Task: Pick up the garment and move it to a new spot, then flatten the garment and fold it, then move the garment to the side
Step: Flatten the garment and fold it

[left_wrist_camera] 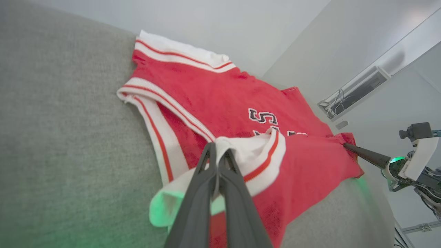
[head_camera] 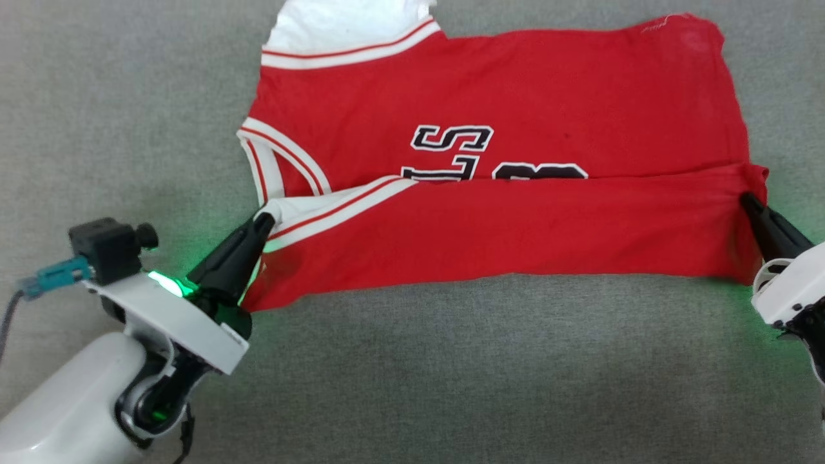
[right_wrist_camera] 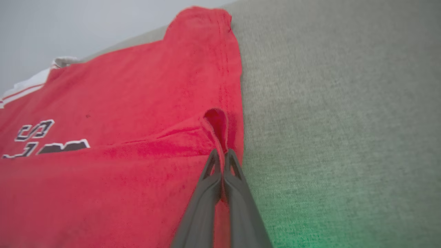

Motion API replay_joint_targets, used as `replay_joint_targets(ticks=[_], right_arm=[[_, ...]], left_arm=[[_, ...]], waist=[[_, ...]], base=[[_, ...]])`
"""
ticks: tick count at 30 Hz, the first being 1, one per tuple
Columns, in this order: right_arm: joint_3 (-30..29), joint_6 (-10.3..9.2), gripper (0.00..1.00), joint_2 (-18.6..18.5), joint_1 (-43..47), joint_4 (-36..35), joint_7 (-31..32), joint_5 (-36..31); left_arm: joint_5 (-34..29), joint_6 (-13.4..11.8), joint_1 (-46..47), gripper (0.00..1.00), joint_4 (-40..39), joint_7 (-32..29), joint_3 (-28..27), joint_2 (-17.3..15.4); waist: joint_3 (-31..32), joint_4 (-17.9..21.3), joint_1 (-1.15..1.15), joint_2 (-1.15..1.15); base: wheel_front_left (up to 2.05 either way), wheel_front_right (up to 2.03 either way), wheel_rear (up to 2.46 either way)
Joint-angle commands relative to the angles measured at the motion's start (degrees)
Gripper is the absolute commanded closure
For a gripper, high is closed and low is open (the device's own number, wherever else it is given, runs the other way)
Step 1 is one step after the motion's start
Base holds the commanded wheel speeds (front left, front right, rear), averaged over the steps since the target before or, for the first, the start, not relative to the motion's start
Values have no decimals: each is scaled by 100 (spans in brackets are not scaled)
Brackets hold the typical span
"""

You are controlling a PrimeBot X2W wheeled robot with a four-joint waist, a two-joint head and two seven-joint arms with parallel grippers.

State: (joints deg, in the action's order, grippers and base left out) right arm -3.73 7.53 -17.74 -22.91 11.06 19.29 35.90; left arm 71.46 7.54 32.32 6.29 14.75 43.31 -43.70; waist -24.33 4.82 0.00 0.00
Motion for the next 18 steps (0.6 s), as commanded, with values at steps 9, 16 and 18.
replay_joint_targets(ticks=[9,16,18], right_arm=[[382,-10,100,-74,-254,634,-465,145],[687,-10,0,-194,-324,844,-942,-42],[668,-10,0,-239,-278,830,-1115,-55]], left_arm=[[-326,-16,48,98,670,29,-140,313],[-707,-17,44,0,751,31,-167,109],[-799,-15,42,0,605,33,-254,-11]], waist=[[-407,27,0,0],[-220,71,0,0],[-94,60,0,0]], base=[[0,0,0],[0,0,0],[0,0,0]])
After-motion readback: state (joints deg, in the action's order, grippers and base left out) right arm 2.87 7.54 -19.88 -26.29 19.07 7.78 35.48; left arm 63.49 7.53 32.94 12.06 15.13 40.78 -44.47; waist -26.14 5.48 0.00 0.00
